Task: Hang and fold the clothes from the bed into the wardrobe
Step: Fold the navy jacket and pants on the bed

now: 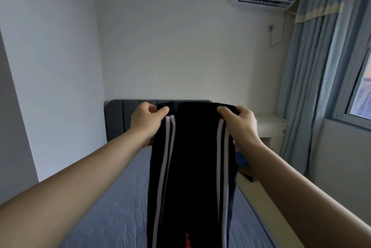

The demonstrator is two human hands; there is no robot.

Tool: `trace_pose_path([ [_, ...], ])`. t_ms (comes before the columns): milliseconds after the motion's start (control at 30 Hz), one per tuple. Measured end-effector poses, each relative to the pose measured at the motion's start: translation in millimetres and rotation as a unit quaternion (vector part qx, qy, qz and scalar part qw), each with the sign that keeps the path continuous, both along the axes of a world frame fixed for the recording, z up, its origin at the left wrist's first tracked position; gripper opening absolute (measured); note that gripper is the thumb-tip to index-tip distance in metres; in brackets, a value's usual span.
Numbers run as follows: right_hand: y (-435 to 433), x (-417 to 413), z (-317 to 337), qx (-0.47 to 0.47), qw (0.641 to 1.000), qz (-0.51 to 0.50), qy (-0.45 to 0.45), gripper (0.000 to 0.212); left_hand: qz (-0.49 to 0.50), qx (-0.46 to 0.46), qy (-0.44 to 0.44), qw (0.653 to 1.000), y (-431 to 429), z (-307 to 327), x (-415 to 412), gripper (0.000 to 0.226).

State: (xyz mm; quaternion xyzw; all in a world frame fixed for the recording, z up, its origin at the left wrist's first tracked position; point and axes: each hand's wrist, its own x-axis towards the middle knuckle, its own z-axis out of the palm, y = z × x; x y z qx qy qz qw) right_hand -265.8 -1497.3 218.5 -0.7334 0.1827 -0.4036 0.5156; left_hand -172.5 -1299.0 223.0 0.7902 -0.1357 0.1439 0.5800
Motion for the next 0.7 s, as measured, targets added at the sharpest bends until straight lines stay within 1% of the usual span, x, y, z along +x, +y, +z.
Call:
trace_pose_path([
  [100,24,1,-1,0.014,0.998,0.068,-0.009,0.032,-0.068,-0.005,-0.047,0.997,-12,-1,-20,0.029],
  [167,36,0,-1,0.015,0.993,0.112,-0.014,0.027,-0.12,-0.016,-0.058,0.991,-16,0,-31,0.027],
  [267,43,-3,2,0.023,0.987,0.152,-0.04,0.029,-0.178,-0.057,-0.036,0.982,-12,1,-35,0.019],
  [367,38,-7,7,0.062,0.966,0.247,-0.044,0.037,-0.213,-0.092,-0.01,0.973,-2,2,-31,0.018],
  [400,36,-8,8,0.074,0.955,0.284,-0.046,0.036,-0.22,-0.101,-0.002,0.97,1,2,-30,0.019],
  [467,32,-8,9,0.091,0.934,0.34,-0.056,0.026,-0.25,-0.129,0.016,0.96,6,1,-27,0.028],
  [533,32,-7,9,0.075,0.927,0.362,-0.059,0.02,-0.283,-0.132,0.019,0.95,11,1,-26,0.048],
  [600,33,-5,8,0.061,0.923,0.376,-0.053,0.022,-0.27,-0.083,-0.012,0.959,14,0,-26,0.066],
  [667,36,-4,7,0.055,0.914,0.4,-0.039,0.031,-0.214,-0.051,-0.044,0.975,14,-1,-26,0.069],
  [700,37,-3,7,0.05,0.91,0.412,-0.028,0.036,-0.186,-0.045,-0.055,0.98,15,-2,-25,0.066],
])
